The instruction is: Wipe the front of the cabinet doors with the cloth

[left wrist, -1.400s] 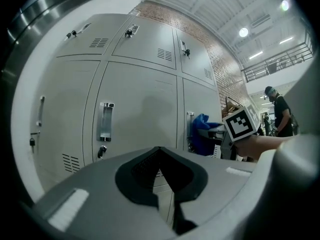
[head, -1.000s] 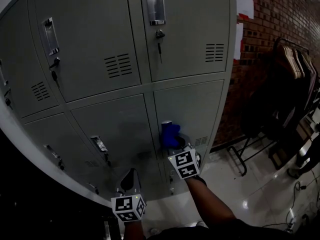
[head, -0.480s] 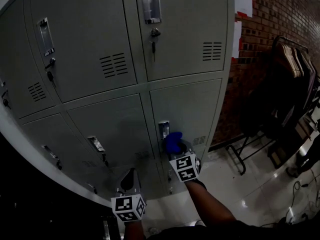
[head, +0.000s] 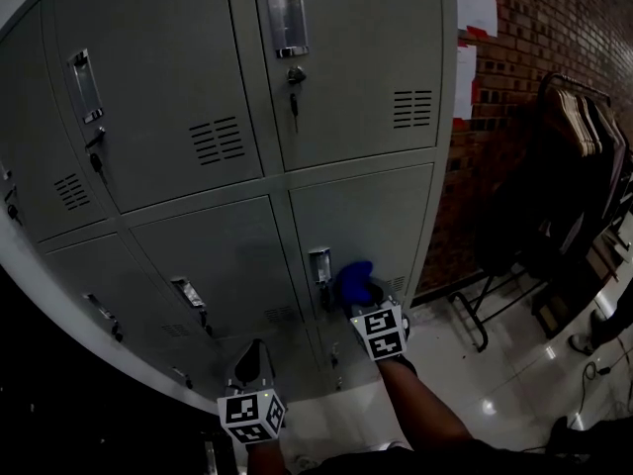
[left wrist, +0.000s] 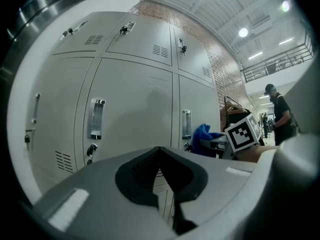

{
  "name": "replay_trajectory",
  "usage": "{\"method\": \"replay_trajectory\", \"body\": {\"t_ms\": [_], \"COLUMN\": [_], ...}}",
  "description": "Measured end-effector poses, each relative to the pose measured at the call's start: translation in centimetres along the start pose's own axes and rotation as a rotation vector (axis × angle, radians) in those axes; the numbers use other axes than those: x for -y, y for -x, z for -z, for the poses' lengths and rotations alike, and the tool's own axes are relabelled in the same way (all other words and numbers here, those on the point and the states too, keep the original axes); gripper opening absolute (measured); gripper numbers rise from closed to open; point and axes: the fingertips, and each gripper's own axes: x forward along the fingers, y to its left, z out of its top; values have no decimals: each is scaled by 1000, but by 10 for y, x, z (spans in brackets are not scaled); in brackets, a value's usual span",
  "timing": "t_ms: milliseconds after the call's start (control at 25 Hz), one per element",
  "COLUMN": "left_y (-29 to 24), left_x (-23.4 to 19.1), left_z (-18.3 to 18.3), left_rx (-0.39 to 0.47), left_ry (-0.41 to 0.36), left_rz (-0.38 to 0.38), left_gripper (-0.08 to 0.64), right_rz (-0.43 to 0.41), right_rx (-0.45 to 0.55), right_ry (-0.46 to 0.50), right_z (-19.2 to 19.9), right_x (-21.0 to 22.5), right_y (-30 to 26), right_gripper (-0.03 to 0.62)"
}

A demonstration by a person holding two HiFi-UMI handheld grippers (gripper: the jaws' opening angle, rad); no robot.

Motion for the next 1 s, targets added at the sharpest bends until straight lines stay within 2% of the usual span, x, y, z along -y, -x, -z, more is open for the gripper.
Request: {"method": "replay_trajectory", "body": {"t_ms": [160,560,800,1000], "left_y": [-2,-7,-11,-16], "left_x": [9,22,30,36], "left_z": [-6,-8,-6,-7], "left_rx": [26,26,18,19], "left_ry": [2,-17,-20,-25], "left_rz": [8,18,27,40], "left_gripper": [12,12,12,12], "right_rz": [36,175,213,193], "right_rx": [0,-43,-50,-35], "right_ry": [-12,-30,-28,-15], "right_z": [4,26,34,34], "right_x": [25,105,126,126], "right_y": [6,27,33,35], "right_gripper": [66,63,64,62]}}
